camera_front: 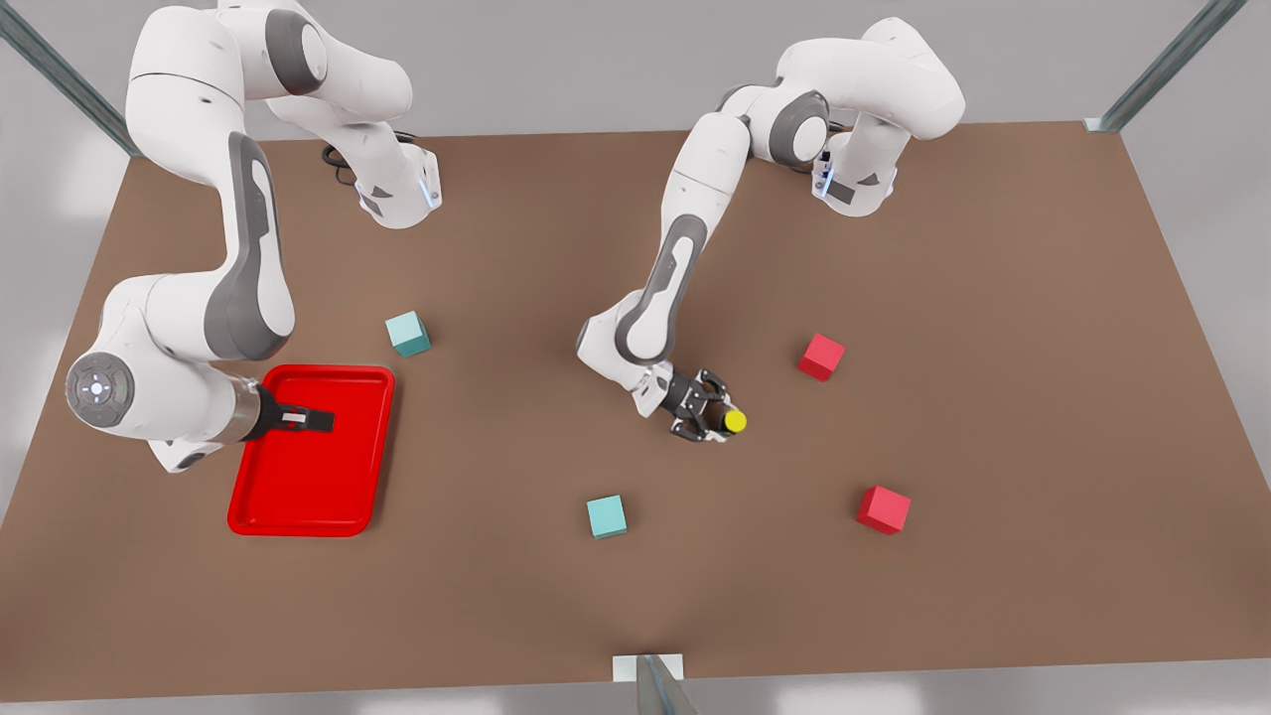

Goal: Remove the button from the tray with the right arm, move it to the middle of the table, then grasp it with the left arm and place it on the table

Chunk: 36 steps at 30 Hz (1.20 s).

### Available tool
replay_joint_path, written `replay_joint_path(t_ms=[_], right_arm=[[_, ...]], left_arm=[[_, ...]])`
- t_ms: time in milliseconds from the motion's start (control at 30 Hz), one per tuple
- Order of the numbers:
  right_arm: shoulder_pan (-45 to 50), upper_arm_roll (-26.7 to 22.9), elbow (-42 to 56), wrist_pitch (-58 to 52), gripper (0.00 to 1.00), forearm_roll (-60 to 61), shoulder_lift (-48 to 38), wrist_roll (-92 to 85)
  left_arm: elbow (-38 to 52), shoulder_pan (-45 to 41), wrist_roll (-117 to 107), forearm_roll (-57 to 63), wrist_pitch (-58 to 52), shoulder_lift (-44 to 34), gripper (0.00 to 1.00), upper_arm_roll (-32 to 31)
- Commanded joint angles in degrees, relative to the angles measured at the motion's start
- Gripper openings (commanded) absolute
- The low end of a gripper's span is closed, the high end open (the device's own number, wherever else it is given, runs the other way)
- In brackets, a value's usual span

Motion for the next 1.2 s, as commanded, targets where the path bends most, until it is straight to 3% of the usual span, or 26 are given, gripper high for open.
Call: replay_joint_path(t_ms=[0, 167, 300, 433, 633, 700, 867, 900, 933, 1000, 1067, 1167], right_arm=[[-1.3, -0.6, 3.3, 0.8, 1.0, 0.5, 1.1, -0.2], [-0.5, -0.3, 3.5, 0.4, 1.0, -0.1, 2.4, 1.2], [-0.8, -0.3, 3.6, 0.5, 1.0, -0.1, 2.4, 1.2], [-1.4, -0.4, 3.6, 0.1, 1.0, 0.0, 2.4, 1.3], [-0.7, -0.3, 3.0, 0.8, 1.0, -0.3, 2.5, 4.6], [-0.8, -0.4, 3.0, 0.8, 1.0, -0.5, 2.5, 4.7], [-0.5, -0.4, 2.9, 0.7, 1.0, -1.4, 2.5, 4.6], [-0.5, -0.3, 2.9, 0.7, 1.0, -2.1, 2.5, 4.5], [-0.9, -0.2, 2.9, 0.5, 1.0, -2.1, 2.4, 3.8], [-0.8, -0.2, 2.8, 0.6, 1.0, -2.1, 2.4, 3.7], [-0.9, -0.2, 2.7, 0.5, 1.0, -2.1, 2.5, 3.7], [-1.0, -0.2, 2.7, 0.1, 1.0, -2.2, 2.4, 3.4]], left_arm=[[0.2, 0.0, -4.6, 0.2, -1.0, -0.2, 1.0, 0.0], [-0.8, -0.3, -2.9, 1.7, -3.4, -4.0, 1.0, 0.1], [-4.2, -0.2, 0.8, 2.5, -5.3, -11.3, 1.0, -0.1], [-5.0, 1.5, 17.1, -3.0, -12.8, -27.8, 1.0, -0.5], [-5.1, 13.0, 45.2, -20.1, -14.1, -47.7, 1.0, -0.6], [-4.9, 17.5, 60.1, -25.9, -16.2, -50.9, 1.0, -0.6], [-4.8, 22.4, 75.9, -27.6, -21.1, -53.0, 1.0, -0.5], [-4.3, 41.4, 80.5, -28.2, -23.4, -54.1, 1.0, -19.5], [-4.3, 59.7, 81.1, -20.8, -23.3, -53.9, 1.0, -42.2], [-4.1, 64.9, 103.6, -22.3, -25.5, -54.9, 1.0, -44.2], [-4.5, 63.8, 120.6, -29.5, -26.1, -58.3, 1.0, -35.1], [-5.4, 63.1, 126.9, -29.5, -27.0, -60.7, 1.0, -33.0]])
